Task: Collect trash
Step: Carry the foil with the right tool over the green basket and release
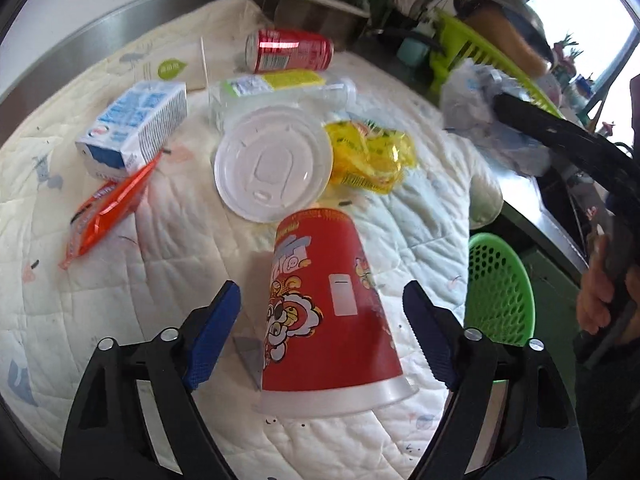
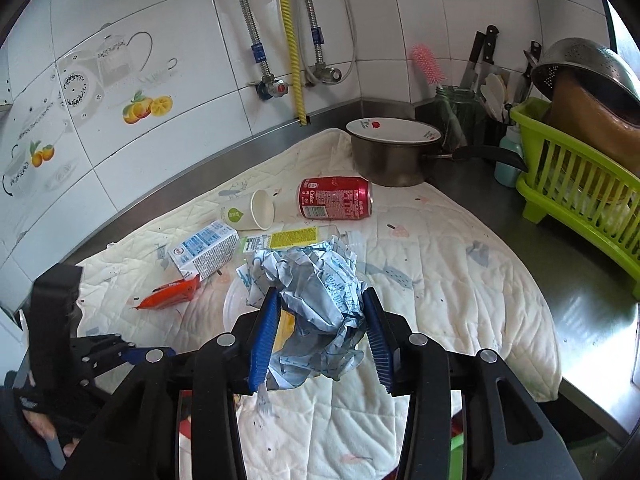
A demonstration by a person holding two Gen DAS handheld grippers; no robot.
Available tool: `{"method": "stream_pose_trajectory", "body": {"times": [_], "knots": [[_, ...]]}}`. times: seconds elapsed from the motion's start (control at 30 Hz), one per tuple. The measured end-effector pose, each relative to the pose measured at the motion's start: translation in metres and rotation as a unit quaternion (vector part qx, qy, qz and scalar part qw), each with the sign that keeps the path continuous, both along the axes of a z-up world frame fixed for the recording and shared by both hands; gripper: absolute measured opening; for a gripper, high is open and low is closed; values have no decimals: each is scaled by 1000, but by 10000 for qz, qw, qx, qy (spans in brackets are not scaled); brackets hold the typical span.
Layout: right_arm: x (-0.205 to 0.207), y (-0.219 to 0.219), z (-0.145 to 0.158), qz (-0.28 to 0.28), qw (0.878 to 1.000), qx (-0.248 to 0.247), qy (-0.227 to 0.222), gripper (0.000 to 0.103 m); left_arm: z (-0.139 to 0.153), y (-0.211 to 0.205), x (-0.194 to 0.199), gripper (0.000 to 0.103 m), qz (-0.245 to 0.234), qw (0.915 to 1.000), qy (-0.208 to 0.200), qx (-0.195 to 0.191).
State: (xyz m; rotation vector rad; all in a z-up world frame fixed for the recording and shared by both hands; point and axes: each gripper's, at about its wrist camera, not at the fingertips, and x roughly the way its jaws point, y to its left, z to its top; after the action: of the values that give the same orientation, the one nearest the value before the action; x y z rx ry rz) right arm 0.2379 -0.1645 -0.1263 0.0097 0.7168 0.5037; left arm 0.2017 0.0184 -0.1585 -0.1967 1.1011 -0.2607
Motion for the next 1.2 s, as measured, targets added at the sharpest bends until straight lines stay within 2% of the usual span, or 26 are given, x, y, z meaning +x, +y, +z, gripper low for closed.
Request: {"method": "stream_pose_trajectory", "body": {"times": [0.1,0.2,0.27,0.47,0.73,0.97,1.2], "knots": [[-9,-9,-3,-57,10000,43,63,41,-9,-3,8,70,-84,9994,335,66],[-21,-16,-5,-133,9999,-13,52,41,-11,-7,11,66,-198,9989,417,95],[-30,-22,-8,-188,9998,-59,58,41,-12,-9,10,66,-235,9988,422,126],[-53,-40,-17,-381,9991,-126,129,41,-16,-7,14,66,-171,9979,619,-125],[-81,-69,-35,-690,9970,-171,306,41,-23,-20,18,69,-261,9968,752,48],[-106,-101,-67,-1139,9906,-402,641,41,-14,-31,11,66,-381,9980,468,171],[-125,-150,-107,-1829,9755,-498,1117,45,27,-62,-6,66,-771,9969,-155,-61]]}}
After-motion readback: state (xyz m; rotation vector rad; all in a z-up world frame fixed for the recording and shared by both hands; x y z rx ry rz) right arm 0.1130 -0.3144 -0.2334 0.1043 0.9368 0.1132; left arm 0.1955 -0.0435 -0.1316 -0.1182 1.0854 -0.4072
